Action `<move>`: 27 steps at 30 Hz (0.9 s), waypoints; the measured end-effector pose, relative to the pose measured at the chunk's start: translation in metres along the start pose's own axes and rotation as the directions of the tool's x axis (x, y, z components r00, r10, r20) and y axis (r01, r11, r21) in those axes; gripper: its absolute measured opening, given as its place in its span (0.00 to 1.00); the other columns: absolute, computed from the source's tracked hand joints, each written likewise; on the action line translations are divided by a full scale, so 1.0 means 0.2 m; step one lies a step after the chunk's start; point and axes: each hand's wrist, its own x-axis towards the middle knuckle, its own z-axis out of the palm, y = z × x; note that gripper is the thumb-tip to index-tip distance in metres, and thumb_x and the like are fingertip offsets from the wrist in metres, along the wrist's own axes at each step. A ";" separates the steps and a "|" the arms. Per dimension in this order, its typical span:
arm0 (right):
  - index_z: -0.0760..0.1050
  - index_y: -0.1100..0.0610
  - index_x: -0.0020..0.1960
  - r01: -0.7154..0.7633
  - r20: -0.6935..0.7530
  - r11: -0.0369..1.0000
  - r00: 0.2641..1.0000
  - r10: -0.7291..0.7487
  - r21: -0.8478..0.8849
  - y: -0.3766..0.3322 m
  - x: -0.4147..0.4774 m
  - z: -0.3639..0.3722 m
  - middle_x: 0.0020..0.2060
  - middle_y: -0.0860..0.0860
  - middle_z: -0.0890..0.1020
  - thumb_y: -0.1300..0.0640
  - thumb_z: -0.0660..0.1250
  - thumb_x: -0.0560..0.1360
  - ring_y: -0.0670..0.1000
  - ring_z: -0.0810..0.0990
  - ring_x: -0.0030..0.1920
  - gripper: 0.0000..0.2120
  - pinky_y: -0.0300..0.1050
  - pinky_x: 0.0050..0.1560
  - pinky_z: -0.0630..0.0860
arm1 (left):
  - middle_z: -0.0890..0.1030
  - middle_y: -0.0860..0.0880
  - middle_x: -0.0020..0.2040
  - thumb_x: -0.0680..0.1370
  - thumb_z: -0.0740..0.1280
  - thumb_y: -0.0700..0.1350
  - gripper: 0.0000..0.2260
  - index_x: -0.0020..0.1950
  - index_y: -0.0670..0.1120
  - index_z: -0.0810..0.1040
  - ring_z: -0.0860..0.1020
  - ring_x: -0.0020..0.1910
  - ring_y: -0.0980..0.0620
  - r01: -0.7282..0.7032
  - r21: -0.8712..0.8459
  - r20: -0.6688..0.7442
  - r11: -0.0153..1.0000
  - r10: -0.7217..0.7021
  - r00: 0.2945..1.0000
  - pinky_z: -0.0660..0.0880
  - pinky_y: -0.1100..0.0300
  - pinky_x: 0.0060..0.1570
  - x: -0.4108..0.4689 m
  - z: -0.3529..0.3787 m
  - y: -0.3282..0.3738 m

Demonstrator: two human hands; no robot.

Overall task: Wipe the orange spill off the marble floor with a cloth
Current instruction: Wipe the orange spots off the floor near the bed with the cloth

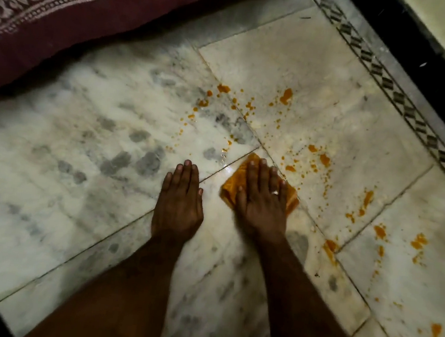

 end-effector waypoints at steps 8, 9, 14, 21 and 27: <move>0.51 0.59 0.83 -0.070 0.003 0.997 0.998 0.070 -0.024 -0.11 -0.44 0.09 0.82 0.60 0.54 0.42 0.48 0.83 0.64 0.54 0.81 0.33 0.66 0.78 0.54 | 0.61 0.38 0.80 0.85 0.51 0.47 0.25 0.79 0.37 0.60 0.60 0.79 0.42 0.001 -0.025 0.015 1.000 0.000 1.000 0.56 0.46 0.78 0.00 0.00 0.01; 0.53 0.58 0.83 0.023 -0.013 0.999 1.000 -0.023 -0.037 -0.17 -0.42 0.11 0.82 0.59 0.55 0.42 0.50 0.83 0.63 0.54 0.81 0.33 0.65 0.78 0.54 | 0.62 0.38 0.79 0.85 0.52 0.47 0.24 0.79 0.37 0.61 0.61 0.79 0.41 0.002 -0.024 0.005 1.000 -0.002 1.000 0.57 0.46 0.78 0.00 0.00 0.01; 0.53 0.53 0.83 0.288 -0.059 0.955 0.955 -0.292 -0.067 -0.17 -0.16 0.08 0.82 0.54 0.56 0.42 0.54 0.82 0.57 0.53 0.82 0.33 0.63 0.78 0.59 | 0.64 0.37 0.78 0.85 0.50 0.47 0.24 0.77 0.36 0.64 0.64 0.77 0.40 -0.032 0.011 -0.027 0.999 0.032 0.999 0.59 0.45 0.76 0.00 0.01 0.00; 0.49 0.52 0.84 0.155 -0.054 0.986 0.986 -0.158 -0.067 -0.03 0.06 0.01 0.83 0.53 0.53 0.39 0.45 0.83 0.57 0.53 0.82 0.33 0.58 0.80 0.47 | 0.65 0.36 0.78 0.83 0.51 0.48 0.26 0.78 0.36 0.62 0.64 0.77 0.39 0.134 -0.004 -0.026 0.991 -0.134 0.991 0.61 0.45 0.75 0.22 -0.08 -0.16; 0.51 0.52 0.84 0.039 -0.119 0.999 0.992 -0.035 0.031 -0.25 -0.19 0.11 0.83 0.55 0.55 0.41 0.54 0.82 0.60 0.54 0.82 0.34 0.64 0.78 0.55 | 0.65 0.37 0.78 0.82 0.51 0.55 0.29 0.78 0.39 0.65 0.64 0.77 0.38 -0.029 -0.008 0.019 1.000 0.029 0.999 0.58 0.45 0.76 0.46 -0.12 -0.44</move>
